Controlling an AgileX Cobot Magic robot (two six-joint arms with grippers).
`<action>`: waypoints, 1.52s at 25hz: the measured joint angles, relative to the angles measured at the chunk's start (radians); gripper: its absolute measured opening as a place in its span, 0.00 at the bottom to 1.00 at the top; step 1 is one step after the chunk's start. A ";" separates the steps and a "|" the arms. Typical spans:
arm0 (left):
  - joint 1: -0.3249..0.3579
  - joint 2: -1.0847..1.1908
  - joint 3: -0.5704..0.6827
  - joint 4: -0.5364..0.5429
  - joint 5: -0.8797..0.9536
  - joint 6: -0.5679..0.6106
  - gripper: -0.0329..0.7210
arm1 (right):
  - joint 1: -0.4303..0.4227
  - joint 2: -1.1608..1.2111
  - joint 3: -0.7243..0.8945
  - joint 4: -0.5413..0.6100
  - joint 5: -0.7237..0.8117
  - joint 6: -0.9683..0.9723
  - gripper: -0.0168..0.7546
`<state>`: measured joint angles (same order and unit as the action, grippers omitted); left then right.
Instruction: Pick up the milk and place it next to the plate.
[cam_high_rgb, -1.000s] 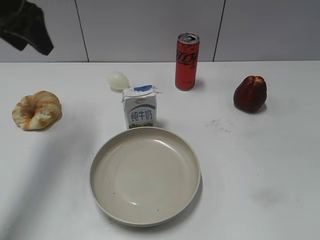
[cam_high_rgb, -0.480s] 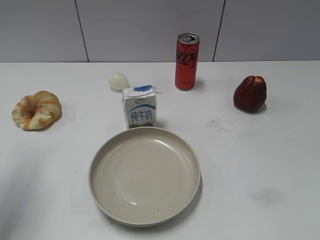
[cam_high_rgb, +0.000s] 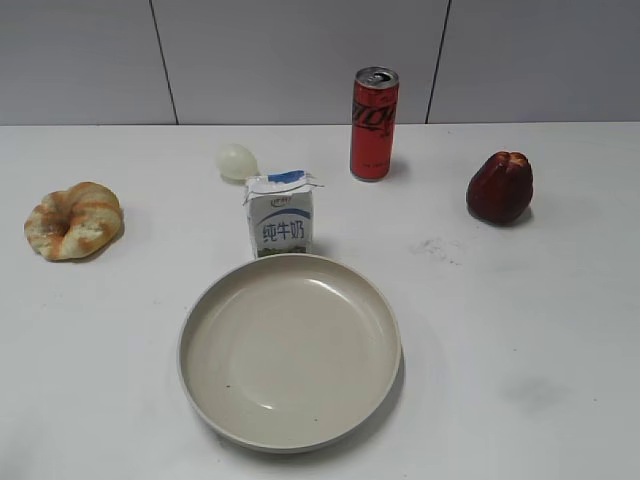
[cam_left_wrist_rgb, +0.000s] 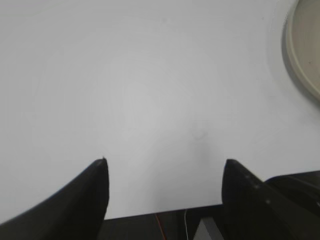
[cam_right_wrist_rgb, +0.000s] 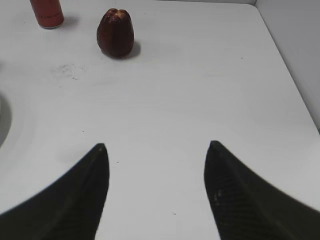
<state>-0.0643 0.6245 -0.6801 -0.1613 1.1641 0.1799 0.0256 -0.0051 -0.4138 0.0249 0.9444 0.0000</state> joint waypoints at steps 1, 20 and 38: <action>0.000 -0.058 0.018 0.005 -0.001 0.000 0.75 | 0.000 0.000 0.000 0.000 0.000 0.000 0.62; 0.000 -0.543 0.188 0.049 -0.076 -0.053 0.75 | 0.000 0.000 0.000 0.000 0.000 0.000 0.62; 0.000 -0.612 0.188 0.056 -0.078 -0.089 0.76 | 0.000 0.000 0.000 0.000 0.000 0.000 0.62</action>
<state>-0.0643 0.0128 -0.4919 -0.1058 1.0860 0.0905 0.0256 -0.0051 -0.4138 0.0249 0.9444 0.0000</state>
